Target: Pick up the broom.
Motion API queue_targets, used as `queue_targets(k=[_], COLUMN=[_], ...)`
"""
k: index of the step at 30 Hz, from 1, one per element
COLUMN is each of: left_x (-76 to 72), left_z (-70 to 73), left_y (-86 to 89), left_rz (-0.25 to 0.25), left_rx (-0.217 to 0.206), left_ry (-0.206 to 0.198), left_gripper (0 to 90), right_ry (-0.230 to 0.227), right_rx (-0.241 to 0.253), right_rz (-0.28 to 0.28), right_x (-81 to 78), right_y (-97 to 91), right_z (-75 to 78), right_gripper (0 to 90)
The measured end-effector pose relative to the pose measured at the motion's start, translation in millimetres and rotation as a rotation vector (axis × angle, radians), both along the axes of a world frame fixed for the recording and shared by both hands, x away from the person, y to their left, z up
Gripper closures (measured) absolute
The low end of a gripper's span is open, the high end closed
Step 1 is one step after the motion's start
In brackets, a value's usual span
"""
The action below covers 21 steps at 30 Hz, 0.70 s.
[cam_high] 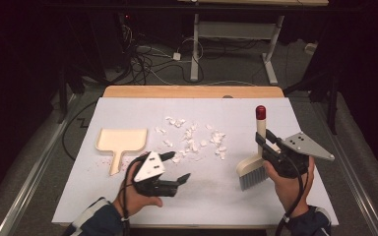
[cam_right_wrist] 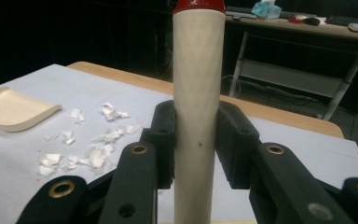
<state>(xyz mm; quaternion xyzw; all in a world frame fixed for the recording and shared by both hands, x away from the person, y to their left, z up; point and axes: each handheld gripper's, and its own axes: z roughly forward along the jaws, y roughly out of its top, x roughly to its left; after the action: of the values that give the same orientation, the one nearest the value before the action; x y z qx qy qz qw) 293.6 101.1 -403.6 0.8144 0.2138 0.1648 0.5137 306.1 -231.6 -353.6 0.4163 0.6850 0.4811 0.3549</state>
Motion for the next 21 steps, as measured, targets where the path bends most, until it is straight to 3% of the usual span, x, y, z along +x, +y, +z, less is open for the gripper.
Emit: queue_targets(k=[3, 4, 5, 7, 8, 9, 12, 17, 21], left_x=[0.7, 0.7, 2.5, 4.3, 5.2, 5.2, 4.2, 10.0, 17.7], left_z=[5.6, 5.6, 7.1, 7.0, 6.4, 6.4, 5.6, 0.7, -4.2], left_y=[-30.4, -30.4, -47.4, -54.7, -68.7, -68.7, -91.8, -107.1, -108.1], left_rz=[-0.066, -0.066, -0.096, -0.111, -0.134, -0.134, -0.147, -0.138, -0.145], left_rx=[-0.025, -0.025, -0.048, -0.065, -0.079, -0.079, -0.066, -0.059, -0.073], left_ry=[0.006, 0.006, 0.027, 0.049, 0.071, 0.071, 0.065, 0.079, 0.088], left_gripper=[22.9, 23.0, 23.4, 24.1, 24.2, 24.5, 26.0, 31.9, 47.5], right_ry=[-0.014, -0.017, -0.017, -0.022, -0.022, -0.022, -0.037, -0.05, -0.076], right_rx=[-0.015, -0.015, -0.014, -0.017, -0.018, -0.018, -0.018, -0.002, 0.032], right_rz=[0.017, 0.022, 0.025, 0.039, 0.035, 0.035, 0.039, 0.045, 0.068], right_x=[-5.7, -7.4, -8.8, -11.1, -12.6, -12.6, -16.2, -21.3, -29.1], right_y=[9.6, 12.7, 15.6, 20.7, 23.4, 23.4, 28.5, 33.2, 35.8], right_z=[0.1, -0.1, -0.1, 0.1, -0.1, -0.1, -0.4, 1.9, 7.1], right_gripper=[70.4, 70.4, 70.3, 70.3, 70.3, 70.3, 70.3, 70.3, 70.2])
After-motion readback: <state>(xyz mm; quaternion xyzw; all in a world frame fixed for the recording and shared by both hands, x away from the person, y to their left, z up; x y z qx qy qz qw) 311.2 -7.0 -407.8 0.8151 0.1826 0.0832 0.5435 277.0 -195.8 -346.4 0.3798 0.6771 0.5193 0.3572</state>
